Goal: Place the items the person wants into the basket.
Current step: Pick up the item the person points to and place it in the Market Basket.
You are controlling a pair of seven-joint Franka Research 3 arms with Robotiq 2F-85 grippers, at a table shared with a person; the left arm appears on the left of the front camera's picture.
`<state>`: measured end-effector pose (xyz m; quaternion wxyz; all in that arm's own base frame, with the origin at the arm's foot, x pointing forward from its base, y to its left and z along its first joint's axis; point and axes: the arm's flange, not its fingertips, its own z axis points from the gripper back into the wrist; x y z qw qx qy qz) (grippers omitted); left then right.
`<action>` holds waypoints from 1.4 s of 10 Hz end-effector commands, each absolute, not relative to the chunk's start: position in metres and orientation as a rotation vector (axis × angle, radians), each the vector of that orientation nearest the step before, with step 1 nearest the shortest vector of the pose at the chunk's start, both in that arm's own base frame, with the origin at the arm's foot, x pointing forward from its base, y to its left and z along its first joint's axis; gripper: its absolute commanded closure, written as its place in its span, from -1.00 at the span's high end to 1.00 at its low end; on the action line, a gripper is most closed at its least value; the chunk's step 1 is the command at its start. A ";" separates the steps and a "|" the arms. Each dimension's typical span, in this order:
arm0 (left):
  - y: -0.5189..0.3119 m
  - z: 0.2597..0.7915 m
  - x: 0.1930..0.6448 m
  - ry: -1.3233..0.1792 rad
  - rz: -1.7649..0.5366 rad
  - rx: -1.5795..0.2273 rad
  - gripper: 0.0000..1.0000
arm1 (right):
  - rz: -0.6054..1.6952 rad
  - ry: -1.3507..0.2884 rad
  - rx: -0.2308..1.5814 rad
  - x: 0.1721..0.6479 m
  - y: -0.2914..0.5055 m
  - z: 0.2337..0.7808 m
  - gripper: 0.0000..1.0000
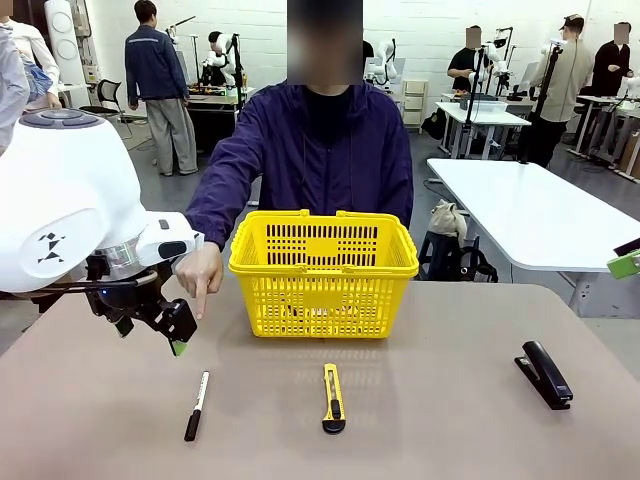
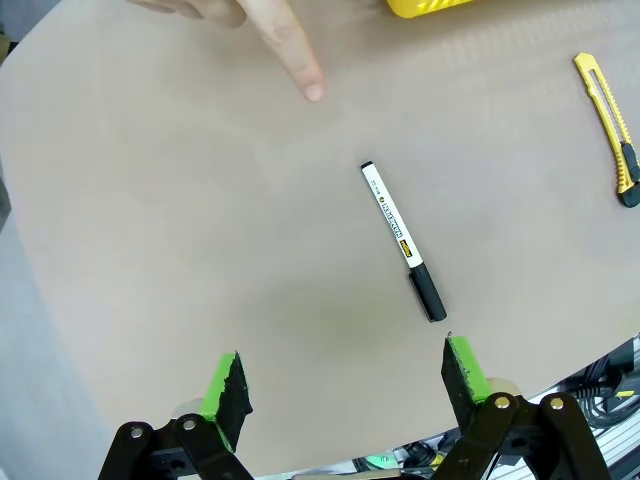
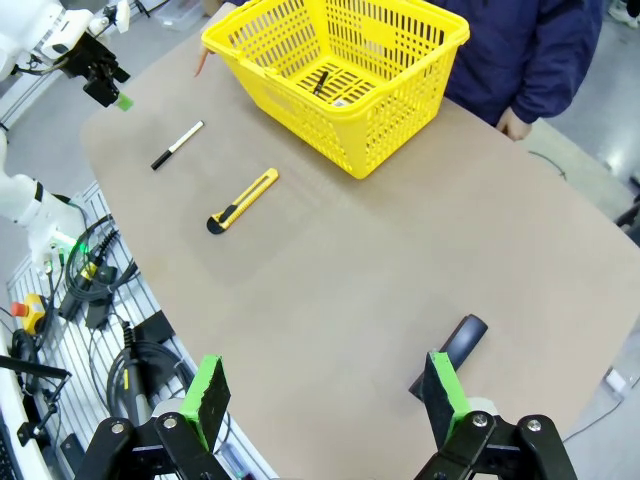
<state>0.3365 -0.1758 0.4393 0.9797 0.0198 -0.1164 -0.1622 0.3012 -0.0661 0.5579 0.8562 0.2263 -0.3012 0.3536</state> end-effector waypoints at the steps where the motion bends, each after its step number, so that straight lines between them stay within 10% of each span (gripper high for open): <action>1: -0.176 0.439 0.336 -0.234 -0.326 0.040 1.00 | 0.742 -0.628 0.482 0.302 -0.067 0.557 1.00; 14: -0.216 0.321 0.297 -0.216 0.017 0.005 1.00 | 0.742 -0.628 0.482 0.302 -0.067 0.557 1.00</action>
